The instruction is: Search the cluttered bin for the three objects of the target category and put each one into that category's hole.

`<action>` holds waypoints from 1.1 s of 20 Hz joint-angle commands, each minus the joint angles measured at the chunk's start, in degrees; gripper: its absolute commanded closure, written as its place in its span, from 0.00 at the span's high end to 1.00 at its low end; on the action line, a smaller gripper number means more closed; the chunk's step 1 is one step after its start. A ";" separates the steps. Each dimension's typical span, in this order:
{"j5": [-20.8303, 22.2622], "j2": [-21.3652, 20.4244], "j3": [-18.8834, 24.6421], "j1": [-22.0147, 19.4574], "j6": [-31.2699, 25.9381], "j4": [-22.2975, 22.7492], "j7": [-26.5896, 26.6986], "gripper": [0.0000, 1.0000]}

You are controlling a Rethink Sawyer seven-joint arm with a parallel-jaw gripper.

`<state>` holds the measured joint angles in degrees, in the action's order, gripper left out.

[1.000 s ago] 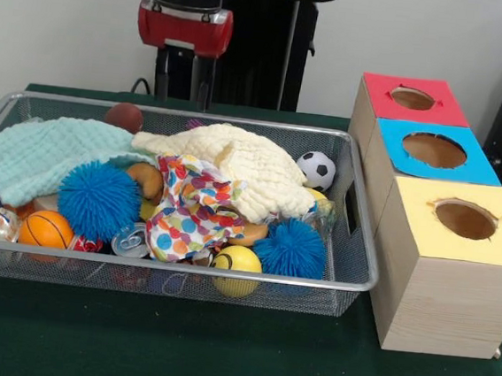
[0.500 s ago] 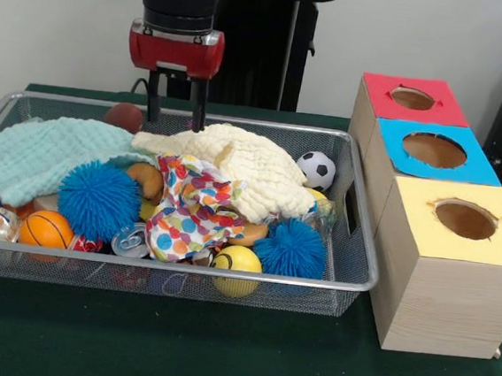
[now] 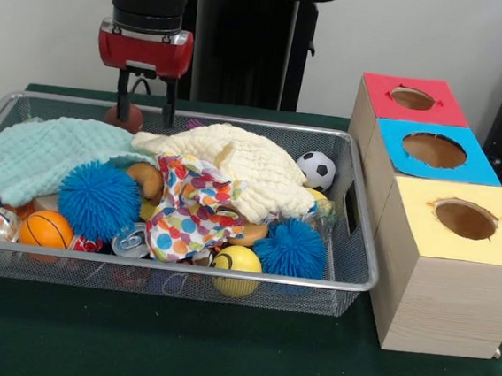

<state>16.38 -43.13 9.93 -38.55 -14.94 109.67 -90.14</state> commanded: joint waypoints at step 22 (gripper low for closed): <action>15.50 12.70 -2.54 -1.25 18.86 -4.54 -4.44 1.00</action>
<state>26.77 -35.81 8.70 -39.91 -1.84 109.54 -90.14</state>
